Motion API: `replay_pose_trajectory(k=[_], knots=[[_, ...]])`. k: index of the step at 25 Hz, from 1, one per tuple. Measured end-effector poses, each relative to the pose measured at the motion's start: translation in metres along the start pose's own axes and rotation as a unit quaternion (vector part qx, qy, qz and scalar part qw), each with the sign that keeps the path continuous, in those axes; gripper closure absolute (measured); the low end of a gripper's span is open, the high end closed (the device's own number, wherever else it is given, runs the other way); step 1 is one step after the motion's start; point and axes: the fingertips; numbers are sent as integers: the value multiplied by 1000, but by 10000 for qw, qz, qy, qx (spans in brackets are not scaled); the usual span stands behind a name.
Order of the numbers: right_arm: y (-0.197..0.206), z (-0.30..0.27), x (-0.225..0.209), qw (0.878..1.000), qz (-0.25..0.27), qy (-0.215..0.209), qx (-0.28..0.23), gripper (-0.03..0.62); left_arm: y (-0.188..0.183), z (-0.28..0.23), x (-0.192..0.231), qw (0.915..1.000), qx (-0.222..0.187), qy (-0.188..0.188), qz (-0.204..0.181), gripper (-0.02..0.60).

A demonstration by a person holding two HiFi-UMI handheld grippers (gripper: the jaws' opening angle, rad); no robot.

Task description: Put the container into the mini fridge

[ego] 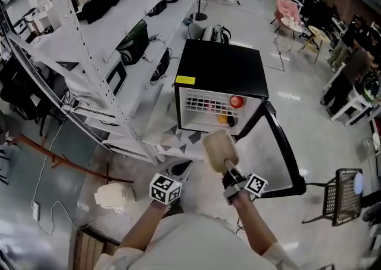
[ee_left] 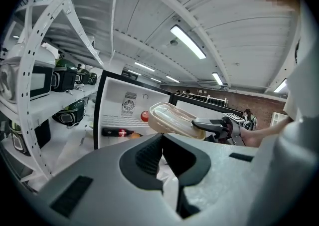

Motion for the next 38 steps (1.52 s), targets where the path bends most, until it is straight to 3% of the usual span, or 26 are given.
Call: replay_pose_trajectory(k=[15,24,31,38], knots=[[-18,-81,-5,9972,194,374,-613,370,-37,-21,93,9973,136,694,-185,577],[-13,-107,-2,9959,367,488,-670,370,-43,-27,115,9948,213,963,-236,578],[-23,-120,-15,9965,343,574,-493,370,-40,-41,127,9958,279,860,-148,577],[-47,-144,-26,9980,446,403,-187,370,-52,-58,138,9988,181,457,13,577]])
Point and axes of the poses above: the fingertips, and each gripper's own axes: z backward along the fingers, x to its left, y out of its underside, and after that the axes turned 3 degrees about x, right-handed
